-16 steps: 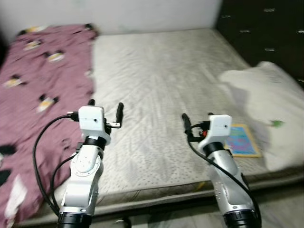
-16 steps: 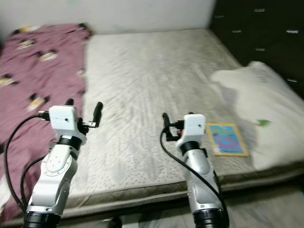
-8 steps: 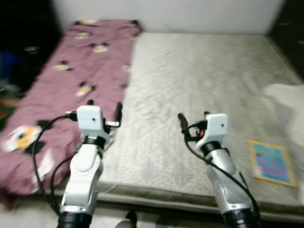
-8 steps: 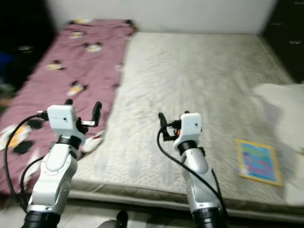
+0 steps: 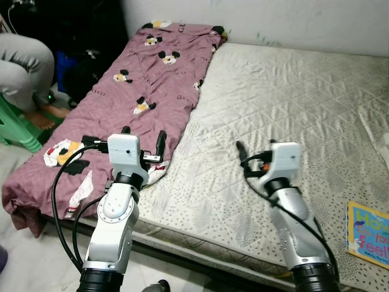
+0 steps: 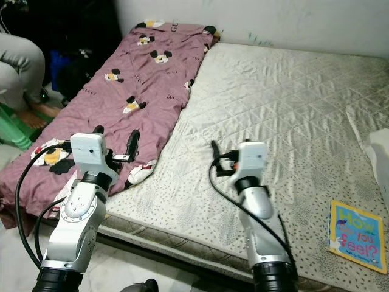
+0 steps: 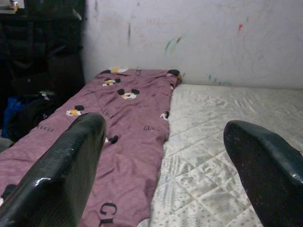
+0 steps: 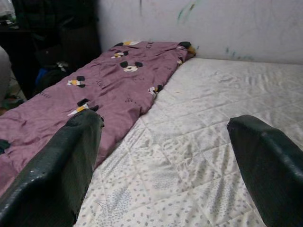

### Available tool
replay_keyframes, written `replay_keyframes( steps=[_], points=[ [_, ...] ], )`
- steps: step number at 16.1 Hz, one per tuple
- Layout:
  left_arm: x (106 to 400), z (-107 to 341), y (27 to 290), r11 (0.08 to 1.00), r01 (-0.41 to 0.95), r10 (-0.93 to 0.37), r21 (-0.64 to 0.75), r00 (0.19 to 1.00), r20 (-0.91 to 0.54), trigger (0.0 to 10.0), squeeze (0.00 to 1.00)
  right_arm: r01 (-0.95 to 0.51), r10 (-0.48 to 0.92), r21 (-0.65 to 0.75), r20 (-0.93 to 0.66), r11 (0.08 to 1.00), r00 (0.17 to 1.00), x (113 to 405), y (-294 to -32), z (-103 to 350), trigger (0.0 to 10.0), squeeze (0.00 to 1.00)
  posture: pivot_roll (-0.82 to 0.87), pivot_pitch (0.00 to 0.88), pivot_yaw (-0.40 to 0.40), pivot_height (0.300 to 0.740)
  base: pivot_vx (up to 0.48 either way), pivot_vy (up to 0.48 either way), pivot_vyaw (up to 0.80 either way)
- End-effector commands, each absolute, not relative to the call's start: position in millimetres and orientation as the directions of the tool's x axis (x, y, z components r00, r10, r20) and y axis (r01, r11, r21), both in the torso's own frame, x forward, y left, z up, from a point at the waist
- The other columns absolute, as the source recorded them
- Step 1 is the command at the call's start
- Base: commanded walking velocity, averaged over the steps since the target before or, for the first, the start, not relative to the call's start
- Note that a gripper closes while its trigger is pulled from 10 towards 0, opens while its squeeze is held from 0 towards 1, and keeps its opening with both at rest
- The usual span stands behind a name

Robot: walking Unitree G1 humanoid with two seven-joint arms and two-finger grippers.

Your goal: Clean up the room

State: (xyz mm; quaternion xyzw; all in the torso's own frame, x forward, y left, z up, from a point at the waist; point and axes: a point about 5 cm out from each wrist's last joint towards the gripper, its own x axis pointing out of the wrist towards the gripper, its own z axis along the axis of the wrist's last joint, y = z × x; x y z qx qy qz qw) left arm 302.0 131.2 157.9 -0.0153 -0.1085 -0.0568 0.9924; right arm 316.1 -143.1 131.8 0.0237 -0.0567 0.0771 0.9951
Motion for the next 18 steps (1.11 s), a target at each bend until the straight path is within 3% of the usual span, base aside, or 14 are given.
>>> replay_keyframes(
  steps=[1,4,8,13,18],
  points=[
    [302.3,156.4,138.3,0.995,0.1,-0.095,-0.012,0.973,0.208,10.0,0.0,-0.17,0.163,0.051,0.112,0.984,0.98,315.8,-136.2,130.2,10.0,0.0,-0.02,0.135,0.022,0.74,0.0,0.341,0.0],
    [302.6,156.5,137.3,0.994,0.108,-0.103,-0.012,0.973,0.208,10.0,0.0,-0.159,0.152,0.06,0.11,0.986,0.982,316.4,-137.3,130.2,10.0,0.0,-0.02,0.136,0.023,0.74,0.0,0.39,0.0],
    [303.0,156.5,137.1,0.994,0.111,-0.106,-0.012,0.973,0.206,10.0,0.0,-0.155,0.147,0.07,0.105,0.985,0.984,317.3,-137.8,129.4,10.0,0.0,-0.01,0.136,0.023,0.74,0.0,0.47,-0.72],
    [303.9,156.9,136.5,0.993,0.114,-0.108,-0.017,0.972,0.21,10.0,0.0,-0.156,0.148,0.073,0.102,0.985,0.984,318.2,-137.9,128.8,10.0,0.0,-0.02,0.135,0.024,0.74,0.0,0.48,0.0],
    [300.9,159.8,131.9,0.982,0.185,-0.172,-0.034,0.956,0.237,10.0,0.0,-0.159,0.151,0.071,0.098,0.985,0.984,318.6,-137.2,127.9,10.0,0.0,-0.02,0.134,0.022,0.74,0.0,0.053,0.0]
  ],
)
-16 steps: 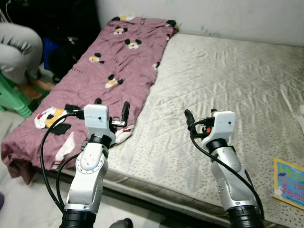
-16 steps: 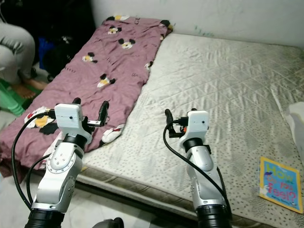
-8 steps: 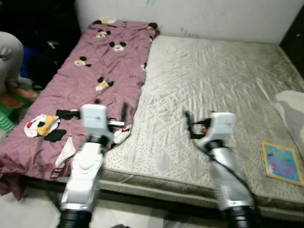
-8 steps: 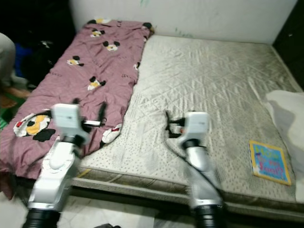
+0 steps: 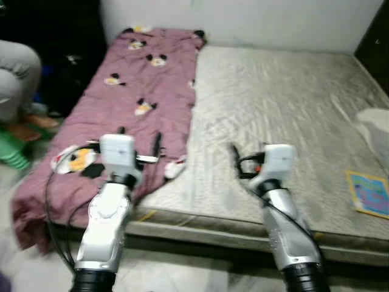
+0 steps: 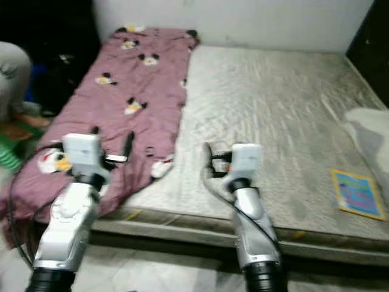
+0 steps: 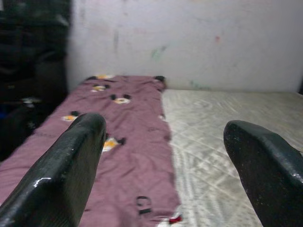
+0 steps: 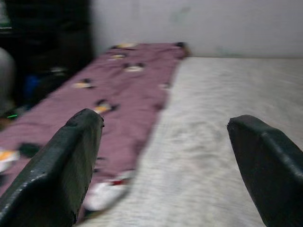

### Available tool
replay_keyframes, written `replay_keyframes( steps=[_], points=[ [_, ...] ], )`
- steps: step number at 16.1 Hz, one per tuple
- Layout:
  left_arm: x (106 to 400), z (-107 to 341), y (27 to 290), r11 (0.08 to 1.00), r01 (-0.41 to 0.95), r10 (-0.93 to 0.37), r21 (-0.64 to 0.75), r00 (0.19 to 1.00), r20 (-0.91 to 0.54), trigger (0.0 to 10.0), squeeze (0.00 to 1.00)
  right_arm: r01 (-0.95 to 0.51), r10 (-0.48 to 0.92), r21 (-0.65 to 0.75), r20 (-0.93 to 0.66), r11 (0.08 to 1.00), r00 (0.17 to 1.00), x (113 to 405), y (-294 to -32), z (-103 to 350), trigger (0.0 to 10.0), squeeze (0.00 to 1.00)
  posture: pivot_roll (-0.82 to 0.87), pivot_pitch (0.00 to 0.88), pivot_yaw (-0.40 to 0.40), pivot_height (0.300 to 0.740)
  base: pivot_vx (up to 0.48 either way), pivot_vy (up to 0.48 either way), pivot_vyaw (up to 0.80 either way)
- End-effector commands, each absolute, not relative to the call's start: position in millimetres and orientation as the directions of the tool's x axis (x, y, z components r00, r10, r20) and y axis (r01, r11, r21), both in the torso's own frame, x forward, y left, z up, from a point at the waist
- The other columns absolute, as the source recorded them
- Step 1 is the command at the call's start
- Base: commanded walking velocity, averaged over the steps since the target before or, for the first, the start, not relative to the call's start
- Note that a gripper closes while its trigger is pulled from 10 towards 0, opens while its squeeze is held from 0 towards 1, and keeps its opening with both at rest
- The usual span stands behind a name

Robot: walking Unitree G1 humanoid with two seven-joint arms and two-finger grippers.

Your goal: Clean up the room

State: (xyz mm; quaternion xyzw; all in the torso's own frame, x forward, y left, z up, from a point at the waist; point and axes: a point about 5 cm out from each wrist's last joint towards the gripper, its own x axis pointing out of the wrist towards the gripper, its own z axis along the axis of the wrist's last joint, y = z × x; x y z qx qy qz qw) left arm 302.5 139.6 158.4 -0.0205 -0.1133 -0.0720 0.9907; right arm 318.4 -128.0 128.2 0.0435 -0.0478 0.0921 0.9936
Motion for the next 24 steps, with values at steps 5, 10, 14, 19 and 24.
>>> replay_keyframes(
  steps=[5,10,14,19,24],
  points=[
    [300.1,160.2,132.7,0.98,0.196,-0.18,-0.044,0.954,0.24,10.0,0.0,-0.157,0.149,0.075,0.095,0.985,0.984,318.9,-136.8,127.4,10.0,0.0,-0.02,0.134,0.024,0.74,0.164,0.0,-0.09],
    [299.9,160.0,132.0,0.977,0.207,-0.191,-0.044,0.952,0.239,10.0,0.0,-0.159,0.151,0.075,0.094,0.985,0.984,319.0,-136.5,126.9,10.0,0.0,-0.02,0.132,0.025,0.74,0.292,0.0,-0.09],
    [300.5,158.7,131.6,0.978,0.208,-0.194,-0.037,0.954,0.229,10.0,0.0,-0.16,0.154,0.07,0.094,0.985,0.984,319.1,-136.4,126.6,10.0,0.0,-0.02,0.126,0.026,0.74,0.196,0.0,0.0],
    [302.8,160.5,131.0,0.98,0.194,-0.18,-0.039,0.955,0.234,10.0,0.0,-0.156,0.149,0.072,0.093,0.985,0.984,320.8,-136.8,127.5,10.0,0.0,-0.01,0.138,0.022,0.74,0.0,0.0,0.0],
    [305.2,157.0,134.0,0.99,0.137,-0.126,-0.041,0.971,0.204,10.0,0.0,-0.153,0.147,0.075,0.085,0.985,0.986,321.2,-137.5,125.9,10.0,0.0,-0.01,0.139,0.023,0.74,0.0,0.058,-0.16]
  ],
)
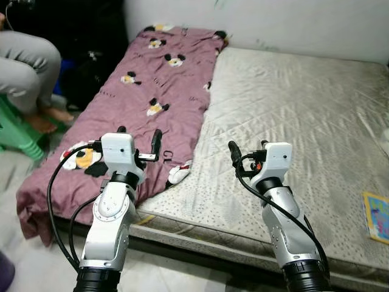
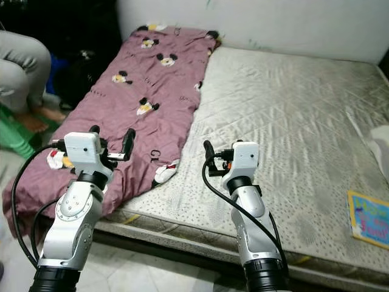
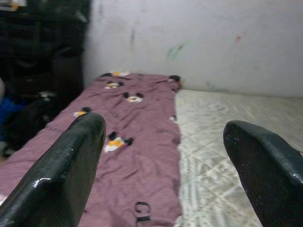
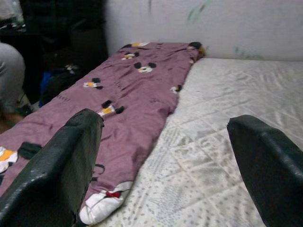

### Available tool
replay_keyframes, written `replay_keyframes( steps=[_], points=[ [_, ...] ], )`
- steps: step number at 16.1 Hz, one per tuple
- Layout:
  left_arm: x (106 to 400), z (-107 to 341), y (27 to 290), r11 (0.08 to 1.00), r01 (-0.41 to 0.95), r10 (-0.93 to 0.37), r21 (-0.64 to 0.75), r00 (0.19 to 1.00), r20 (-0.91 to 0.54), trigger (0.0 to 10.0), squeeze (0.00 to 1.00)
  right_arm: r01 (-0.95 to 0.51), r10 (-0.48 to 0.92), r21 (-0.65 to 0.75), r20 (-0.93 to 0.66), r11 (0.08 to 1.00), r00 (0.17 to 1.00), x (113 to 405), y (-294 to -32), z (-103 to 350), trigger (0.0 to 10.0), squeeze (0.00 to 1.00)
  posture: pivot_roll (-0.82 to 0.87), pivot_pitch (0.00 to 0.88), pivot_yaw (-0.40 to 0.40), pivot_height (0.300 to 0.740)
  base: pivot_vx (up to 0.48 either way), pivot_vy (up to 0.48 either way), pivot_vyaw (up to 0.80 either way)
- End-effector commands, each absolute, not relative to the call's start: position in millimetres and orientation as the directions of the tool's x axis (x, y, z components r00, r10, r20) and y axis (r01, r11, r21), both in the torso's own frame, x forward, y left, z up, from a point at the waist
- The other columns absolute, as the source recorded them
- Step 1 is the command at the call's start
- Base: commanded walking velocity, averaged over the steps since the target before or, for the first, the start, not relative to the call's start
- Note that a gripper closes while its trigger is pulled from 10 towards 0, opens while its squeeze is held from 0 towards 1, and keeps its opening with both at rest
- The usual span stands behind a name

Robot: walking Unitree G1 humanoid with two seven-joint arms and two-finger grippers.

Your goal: Clean up the room

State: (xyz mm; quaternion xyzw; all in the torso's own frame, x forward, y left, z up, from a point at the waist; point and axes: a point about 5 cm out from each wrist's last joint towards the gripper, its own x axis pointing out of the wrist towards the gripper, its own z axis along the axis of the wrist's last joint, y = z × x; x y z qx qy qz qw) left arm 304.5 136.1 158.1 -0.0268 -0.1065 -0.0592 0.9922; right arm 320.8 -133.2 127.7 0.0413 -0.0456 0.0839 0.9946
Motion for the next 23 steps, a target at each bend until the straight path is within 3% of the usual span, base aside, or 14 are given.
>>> replay_keyframes(
  steps=[1,6,9,17,23],
  points=[
    [305.2,156.9,133.6,0.989,0.141,-0.129,-0.041,0.97,0.205,10.0,0.0,-0.153,0.147,0.074,0.085,0.985,0.986,321.2,-137.5,125.9,10.0,0.0,-0.01,0.139,0.023,0.74,0.0,0.322,-0.8],
    [306.5,156.3,132.4,0.988,0.143,-0.131,-0.051,0.972,0.197,10.0,0.0,-0.153,0.147,0.073,0.083,0.986,0.986,322.0,-137.6,125.8,10.0,0.0,-0.02,0.138,0.021,0.74,0.0,0.48,-0.71],
    [306.4,157.4,131.7,0.988,0.146,-0.134,-0.049,0.97,0.205,10.0,0.0,-0.155,0.149,0.072,0.085,0.985,0.985,322.5,-137.5,125.8,10.0,0.0,-0.02,0.137,0.021,0.74,0.0,0.48,0.0],
    [302.9,160.4,130.8,0.978,0.198,-0.176,-0.07,0.955,0.239,10.0,0.0,-0.155,0.148,0.073,0.083,0.985,0.985,323.2,-137.8,125.1,10.0,0.0,-0.02,0.133,0.021,0.74,0.0,0.0,0.0],
    [301.9,160.5,129.8,0.973,0.218,-0.194,-0.076,0.951,0.242,10.0,0.0,-0.158,0.153,0.068,0.083,0.985,0.985,323.0,-137.8,124.5,10.0,0.0,-0.02,0.127,0.021,0.74,0.356,0.0,0.0]
  ],
)
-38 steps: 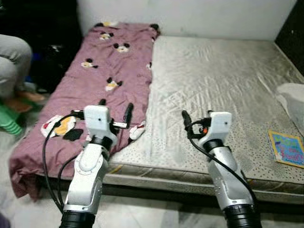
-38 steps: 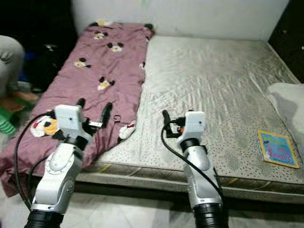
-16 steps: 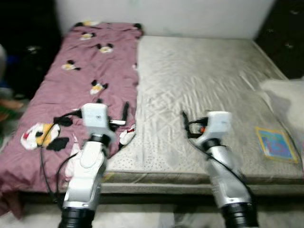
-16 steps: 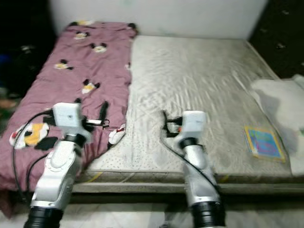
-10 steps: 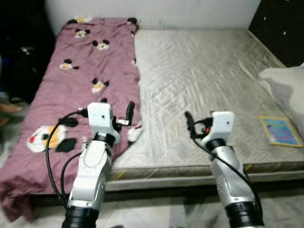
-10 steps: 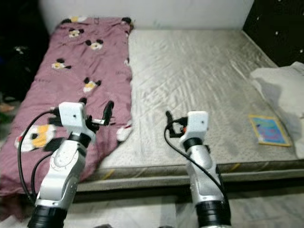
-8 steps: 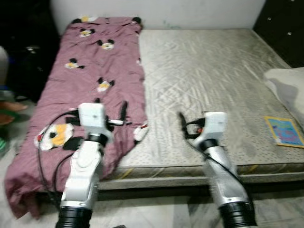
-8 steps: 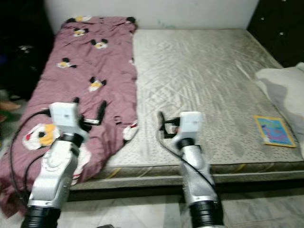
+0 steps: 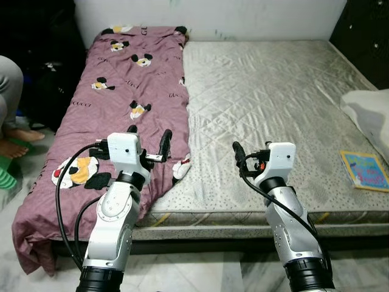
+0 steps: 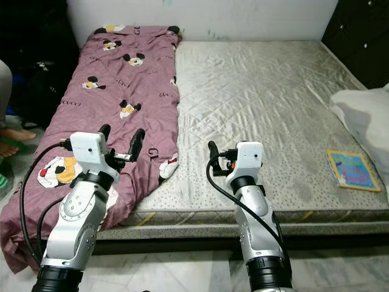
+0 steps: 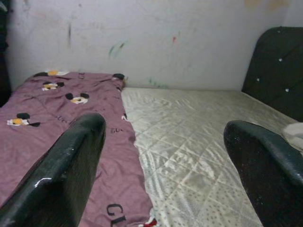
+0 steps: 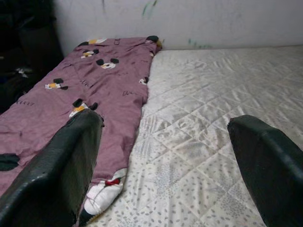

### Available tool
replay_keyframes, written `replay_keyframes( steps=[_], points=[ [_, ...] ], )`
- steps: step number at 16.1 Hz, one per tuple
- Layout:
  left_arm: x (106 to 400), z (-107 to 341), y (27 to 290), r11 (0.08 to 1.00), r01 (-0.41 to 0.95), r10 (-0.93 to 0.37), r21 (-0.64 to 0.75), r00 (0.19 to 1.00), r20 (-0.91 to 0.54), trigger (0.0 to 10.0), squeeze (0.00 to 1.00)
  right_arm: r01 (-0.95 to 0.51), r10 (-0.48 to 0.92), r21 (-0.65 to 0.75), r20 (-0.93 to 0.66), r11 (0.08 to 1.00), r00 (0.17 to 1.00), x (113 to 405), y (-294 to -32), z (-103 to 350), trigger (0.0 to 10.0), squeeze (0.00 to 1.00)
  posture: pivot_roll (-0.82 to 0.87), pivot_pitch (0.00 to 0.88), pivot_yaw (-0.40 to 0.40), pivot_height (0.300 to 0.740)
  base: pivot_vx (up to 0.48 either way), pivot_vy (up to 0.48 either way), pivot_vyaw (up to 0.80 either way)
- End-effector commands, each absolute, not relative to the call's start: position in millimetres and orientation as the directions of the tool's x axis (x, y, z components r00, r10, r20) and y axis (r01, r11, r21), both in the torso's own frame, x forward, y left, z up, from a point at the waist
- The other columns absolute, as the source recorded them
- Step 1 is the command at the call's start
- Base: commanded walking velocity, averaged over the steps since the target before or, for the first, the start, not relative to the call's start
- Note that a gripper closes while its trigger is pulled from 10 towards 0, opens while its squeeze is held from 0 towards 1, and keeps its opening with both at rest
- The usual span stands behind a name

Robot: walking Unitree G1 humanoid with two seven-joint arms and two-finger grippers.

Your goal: Clean up the room

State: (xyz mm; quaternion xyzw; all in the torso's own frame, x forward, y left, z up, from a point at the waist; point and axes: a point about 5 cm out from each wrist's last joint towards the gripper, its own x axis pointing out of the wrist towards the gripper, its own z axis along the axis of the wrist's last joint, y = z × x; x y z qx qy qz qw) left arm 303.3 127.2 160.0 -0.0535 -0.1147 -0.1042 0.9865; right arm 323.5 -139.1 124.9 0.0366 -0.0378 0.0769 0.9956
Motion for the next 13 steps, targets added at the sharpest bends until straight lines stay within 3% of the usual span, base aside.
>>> replay_keyframes(
  steps=[1,9,13],
  points=[
    [301.8,160.4,129.7,0.973,0.218,-0.195,-0.075,0.951,0.241,10.0,0.0,-0.158,0.153,0.067,0.082,0.985,0.985,323.0,-137.8,124.4,10.0,0.0,-0.02,0.127,0.021,0.74,0.375,0.0,0.0],
    [304.1,161.7,129.8,0.974,0.22,-0.201,-0.056,0.95,0.238,10.0,0.0,-0.16,0.154,0.066,0.085,0.985,0.984,325.0,-135.8,125.5,10.0,0.0,-0.02,0.131,0.024,0.74,0.339,0.0,0.0],
    [309.4,159.7,132.7,0.995,0.101,-0.097,-0.013,0.974,0.207,10.0,0.0,-0.149,0.144,0.054,0.082,0.987,0.986,326.9,-136.8,124.7,10.0,0.0,-0.01,0.112,0.027,0.74,0.0,0.0,0.0]
  ],
)
